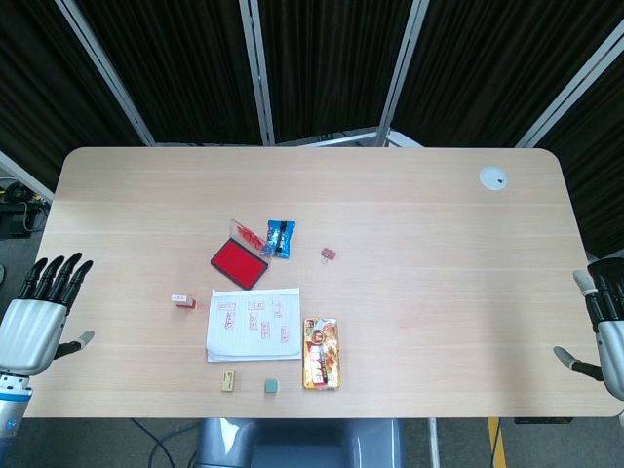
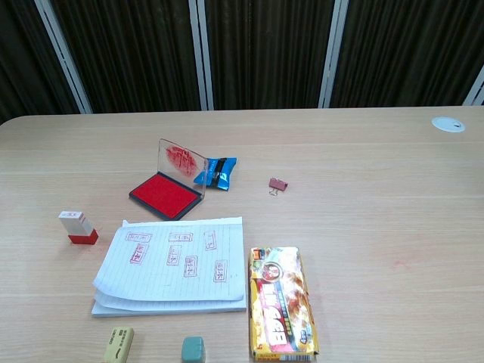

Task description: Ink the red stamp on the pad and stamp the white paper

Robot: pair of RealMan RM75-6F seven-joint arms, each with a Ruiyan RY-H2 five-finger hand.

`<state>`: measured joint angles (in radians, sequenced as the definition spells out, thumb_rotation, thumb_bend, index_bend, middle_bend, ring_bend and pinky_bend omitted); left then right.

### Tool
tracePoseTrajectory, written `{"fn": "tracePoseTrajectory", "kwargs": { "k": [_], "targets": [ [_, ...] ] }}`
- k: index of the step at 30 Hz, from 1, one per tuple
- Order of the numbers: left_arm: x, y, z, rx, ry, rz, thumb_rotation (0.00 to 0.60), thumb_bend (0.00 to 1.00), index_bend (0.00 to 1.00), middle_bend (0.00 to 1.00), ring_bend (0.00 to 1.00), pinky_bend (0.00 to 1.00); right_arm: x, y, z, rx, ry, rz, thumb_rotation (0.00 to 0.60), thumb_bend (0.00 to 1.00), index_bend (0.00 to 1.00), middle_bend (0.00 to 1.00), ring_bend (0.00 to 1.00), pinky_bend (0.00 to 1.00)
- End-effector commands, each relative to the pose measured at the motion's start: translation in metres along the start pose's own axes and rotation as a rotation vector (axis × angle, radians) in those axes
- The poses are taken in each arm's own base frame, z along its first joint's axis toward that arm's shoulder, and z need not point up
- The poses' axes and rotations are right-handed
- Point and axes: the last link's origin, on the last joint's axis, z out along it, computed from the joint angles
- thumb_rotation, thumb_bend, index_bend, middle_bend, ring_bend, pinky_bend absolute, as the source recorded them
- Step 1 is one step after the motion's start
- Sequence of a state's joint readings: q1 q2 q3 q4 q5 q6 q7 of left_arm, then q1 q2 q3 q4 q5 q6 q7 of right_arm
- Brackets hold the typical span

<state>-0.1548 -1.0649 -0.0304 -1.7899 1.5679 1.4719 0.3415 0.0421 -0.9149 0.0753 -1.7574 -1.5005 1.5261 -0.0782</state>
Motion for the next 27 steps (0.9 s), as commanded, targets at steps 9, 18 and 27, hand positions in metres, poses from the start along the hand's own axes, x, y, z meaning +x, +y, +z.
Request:
{"fn": "tracePoseTrajectory", "kwargs": {
  "k": [9, 18, 27],
  "targets": [
    [-0.006, 0.001, 0.004, -0.001, 0.014, 0.029, 0.600, 0.00, 0.00, 0.00, 0.17, 0.39, 0.000, -0.001, 0.001, 0.001, -0.003, 0.005, 0.600, 0.00, 0.00, 0.00, 0.00, 0.00],
    [-0.045, 0.032, 0.047, -0.007, -0.101, -0.040, 0.600, 0.03, 0.00, 0.00, 0.69, 0.78, -0.004, -0.004, 0.011, -0.004, -0.015, 0.006, 0.600, 0.00, 0.00, 0.00, 0.00, 0.00],
    [-0.089, 0.075, 0.080, -0.040, -0.246, -0.096, 0.600, 0.08, 0.05, 0.00, 0.75, 0.81, -0.009, -0.001, 0.016, -0.019, -0.036, 0.006, 0.600, 0.00, 0.00, 0.00, 0.00, 0.00]
  ]
}}
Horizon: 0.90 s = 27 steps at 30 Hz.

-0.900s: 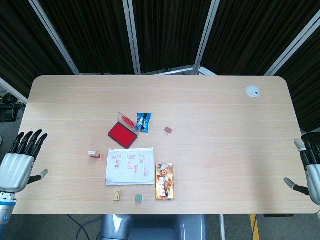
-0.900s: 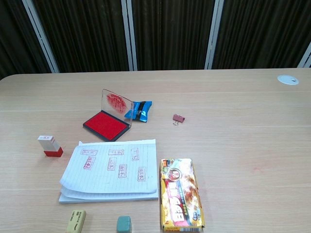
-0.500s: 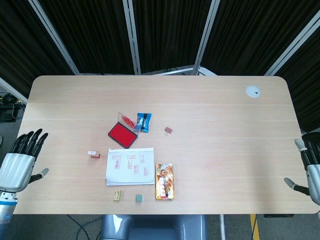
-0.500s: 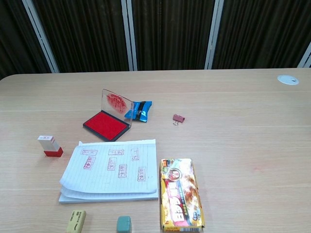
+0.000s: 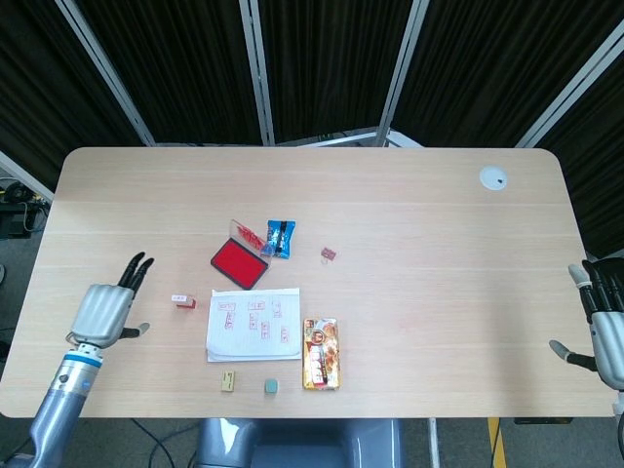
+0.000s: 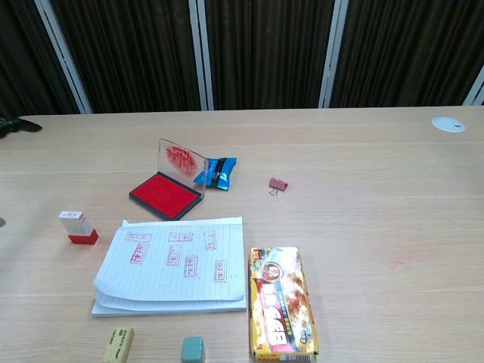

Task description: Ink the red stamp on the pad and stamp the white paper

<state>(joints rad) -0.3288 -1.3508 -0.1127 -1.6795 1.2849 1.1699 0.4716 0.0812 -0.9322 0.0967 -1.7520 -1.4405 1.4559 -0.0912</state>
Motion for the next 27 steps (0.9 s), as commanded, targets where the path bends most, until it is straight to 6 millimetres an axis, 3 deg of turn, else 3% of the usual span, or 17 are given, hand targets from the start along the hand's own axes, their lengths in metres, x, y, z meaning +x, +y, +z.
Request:
{"fn": "tracePoseTrajectory", "kwargs": {
  "k": [1, 3, 9, 20, 27],
  "targets": [
    [-0.014, 0.013, 0.020, -0.019, -0.038, -0.007, 0.600, 0.09, 0.06, 0.00, 0.76, 0.81, -0.001, 0.000, 0.001, -0.002, -0.002, -0.002, 0.600, 0.00, 0.00, 0.00, 0.00, 0.00],
    [-0.021, 0.016, 0.027, -0.029, -0.055, -0.027, 0.600, 0.10, 0.10, 0.01, 0.77, 0.82, -0.002, 0.002, 0.001, -0.007, -0.007, -0.004, 0.600, 0.00, 0.00, 0.00, 0.00, 0.00],
    [-0.036, 0.017, 0.047, -0.038, -0.065, -0.051, 0.600, 0.15, 0.21, 0.17, 0.80, 0.84, -0.007, 0.009, 0.004, -0.037, -0.022, -0.014, 0.600, 0.00, 0.00, 0.00, 0.00, 0.00],
    [-0.052, 0.016, 0.059, -0.029, -0.092, -0.069, 0.600, 0.28, 0.35, 0.37, 0.80, 0.84, -0.009, 0.012, 0.005, -0.055, -0.027, -0.025, 0.600, 0.00, 0.00, 0.00, 0.00, 0.00],
    [-0.052, 0.014, 0.060, -0.024, -0.085, -0.062, 0.600, 0.29, 0.36, 0.38, 0.80, 0.84, -0.009, 0.014, 0.005, -0.060, -0.026, -0.022, 0.600, 0.00, 0.00, 0.00, 0.00, 0.00]
  ]
}}
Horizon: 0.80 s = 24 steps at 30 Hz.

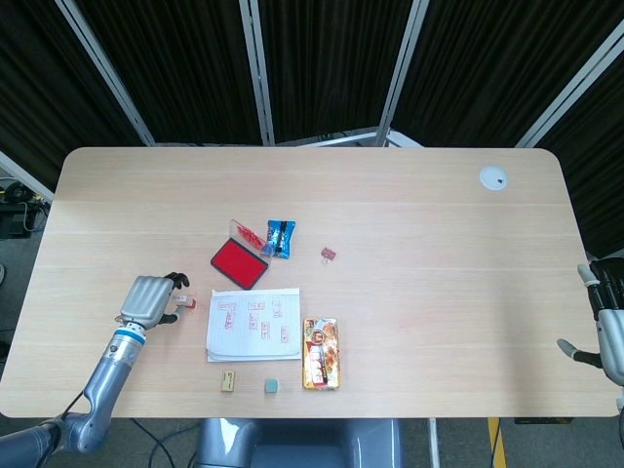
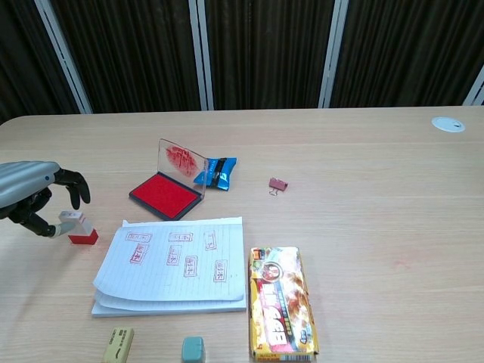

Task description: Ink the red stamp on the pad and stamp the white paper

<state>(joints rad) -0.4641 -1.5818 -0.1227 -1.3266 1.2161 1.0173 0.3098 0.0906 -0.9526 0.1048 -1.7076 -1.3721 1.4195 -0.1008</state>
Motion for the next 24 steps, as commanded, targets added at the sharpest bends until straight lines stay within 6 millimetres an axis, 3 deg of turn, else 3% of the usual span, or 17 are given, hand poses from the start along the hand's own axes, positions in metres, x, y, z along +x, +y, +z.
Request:
{"fn": "tracePoseTrajectory", "kwargs": {
  "k": [1, 24],
  "targets": [
    [0.0007, -0.0001, 0.0002, -0.001, 0.002, 0.003, 0.600, 0.29, 0.36, 0.38, 0.80, 0.84, -0.0001, -0.0001, 0.0000, 0.001, -0.001, -0.001, 0.600, 0.00, 0.00, 0.00, 0.00, 0.00],
    [-0.0049, 0.0009, 0.0040, 0.003, -0.010, 0.013, 0.600, 0.31, 0.44, 0.44, 0.80, 0.84, -0.0017, 0.0020, 0.0019, -0.008, -0.008, 0.000, 0.600, 0.00, 0.00, 0.00, 0.00, 0.00]
  ]
}}
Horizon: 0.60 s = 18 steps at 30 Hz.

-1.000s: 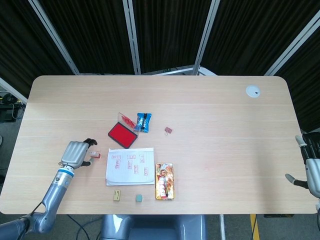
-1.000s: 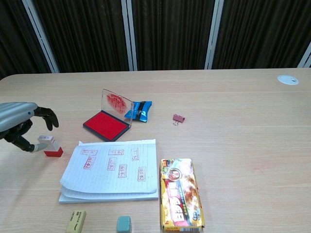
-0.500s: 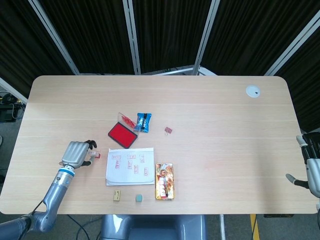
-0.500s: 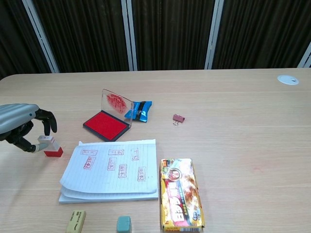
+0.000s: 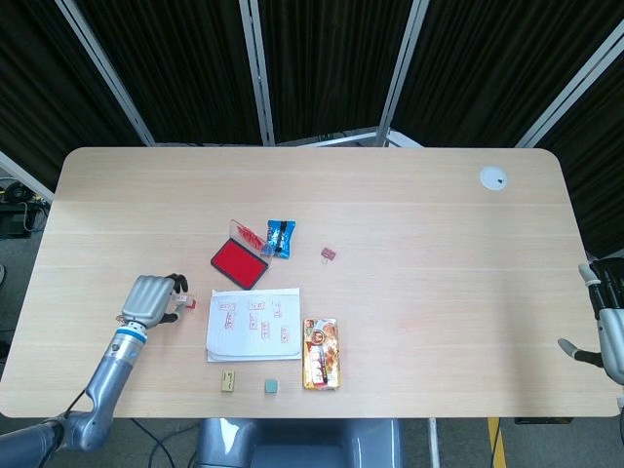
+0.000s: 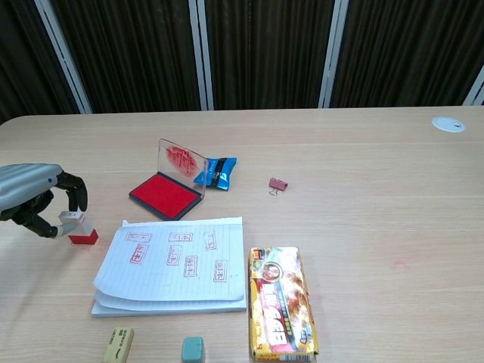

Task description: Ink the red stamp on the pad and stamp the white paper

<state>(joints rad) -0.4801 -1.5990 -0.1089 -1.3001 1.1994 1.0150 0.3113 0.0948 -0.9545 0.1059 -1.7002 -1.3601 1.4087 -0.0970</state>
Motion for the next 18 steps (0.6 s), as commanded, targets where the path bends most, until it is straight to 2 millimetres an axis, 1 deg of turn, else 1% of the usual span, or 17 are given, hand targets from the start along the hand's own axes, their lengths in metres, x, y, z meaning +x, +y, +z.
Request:
{"fn": "tracePoseTrajectory", "kwargs": {
  "k": [1, 11, 18],
  "targets": [
    [-0.0005, -0.0001, 0.0006, 0.002, 0.001, 0.004, 0.600, 0.31, 0.44, 0.45, 0.80, 0.84, -0.0003, 0.0001, 0.0003, 0.000, -0.001, -0.001, 0.600, 0.00, 0.00, 0.00, 0.00, 0.00],
    [-0.0021, 0.0006, 0.0026, 0.007, 0.001, 0.017, 0.600, 0.36, 0.52, 0.50, 0.80, 0.84, -0.0004, 0.0008, 0.0008, -0.003, 0.000, -0.002, 0.600, 0.00, 0.00, 0.00, 0.00, 0.00],
    [0.0023, 0.0020, 0.0040, 0.007, 0.015, -0.002, 0.600, 0.36, 0.53, 0.52, 0.80, 0.84, -0.0006, 0.0011, 0.0009, -0.004, -0.001, -0.004, 0.600, 0.00, 0.00, 0.00, 0.00, 0.00]
  ]
}}
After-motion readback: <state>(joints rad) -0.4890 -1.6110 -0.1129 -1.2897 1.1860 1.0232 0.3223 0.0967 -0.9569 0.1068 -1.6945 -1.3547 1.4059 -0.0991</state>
